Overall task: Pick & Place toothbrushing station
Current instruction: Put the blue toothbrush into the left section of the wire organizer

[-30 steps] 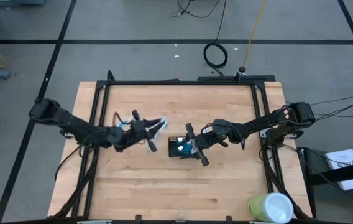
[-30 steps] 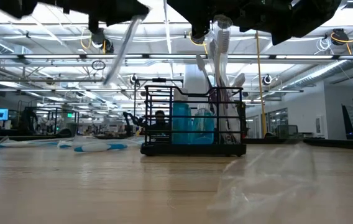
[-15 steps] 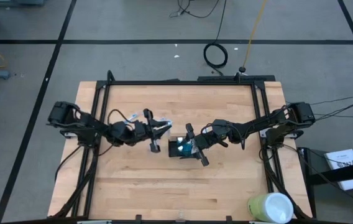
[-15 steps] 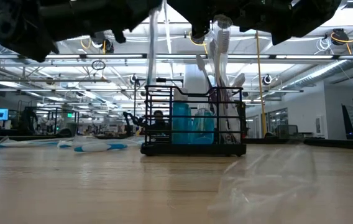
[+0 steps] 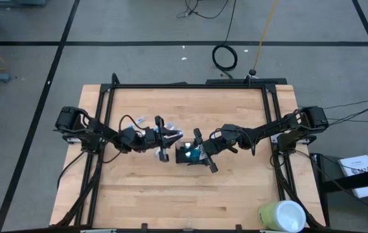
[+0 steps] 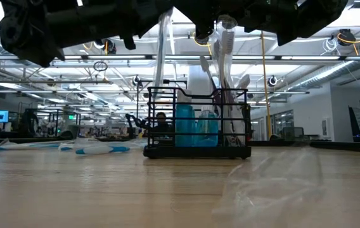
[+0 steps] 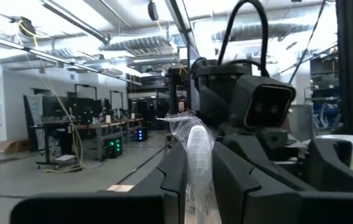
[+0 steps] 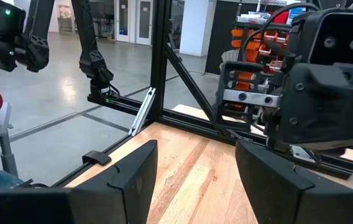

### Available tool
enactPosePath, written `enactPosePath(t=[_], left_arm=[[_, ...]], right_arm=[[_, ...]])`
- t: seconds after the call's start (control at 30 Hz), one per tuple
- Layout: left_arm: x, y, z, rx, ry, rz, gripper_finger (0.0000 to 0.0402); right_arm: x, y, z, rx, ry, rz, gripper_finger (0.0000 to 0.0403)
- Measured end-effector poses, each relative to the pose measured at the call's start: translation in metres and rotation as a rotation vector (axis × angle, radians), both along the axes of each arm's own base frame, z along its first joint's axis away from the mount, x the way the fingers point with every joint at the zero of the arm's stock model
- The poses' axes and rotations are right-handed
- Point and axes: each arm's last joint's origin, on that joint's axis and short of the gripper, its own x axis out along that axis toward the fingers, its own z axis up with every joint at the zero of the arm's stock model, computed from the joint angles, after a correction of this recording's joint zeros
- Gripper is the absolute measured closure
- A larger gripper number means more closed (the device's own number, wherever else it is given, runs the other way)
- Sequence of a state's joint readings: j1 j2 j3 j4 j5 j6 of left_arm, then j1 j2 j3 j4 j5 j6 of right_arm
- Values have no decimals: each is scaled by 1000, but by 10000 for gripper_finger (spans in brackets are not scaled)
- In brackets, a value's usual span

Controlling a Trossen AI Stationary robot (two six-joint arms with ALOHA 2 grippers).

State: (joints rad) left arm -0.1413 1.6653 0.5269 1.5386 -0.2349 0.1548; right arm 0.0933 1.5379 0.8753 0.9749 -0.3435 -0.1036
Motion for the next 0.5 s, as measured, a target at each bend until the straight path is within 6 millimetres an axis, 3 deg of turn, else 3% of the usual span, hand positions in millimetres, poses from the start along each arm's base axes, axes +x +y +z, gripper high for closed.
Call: enactPosePath(t=[0.5], left_arm=[[3,1,-7,6,75,6,352]], right_arm=[[0,0,0,0,0,0,192]])
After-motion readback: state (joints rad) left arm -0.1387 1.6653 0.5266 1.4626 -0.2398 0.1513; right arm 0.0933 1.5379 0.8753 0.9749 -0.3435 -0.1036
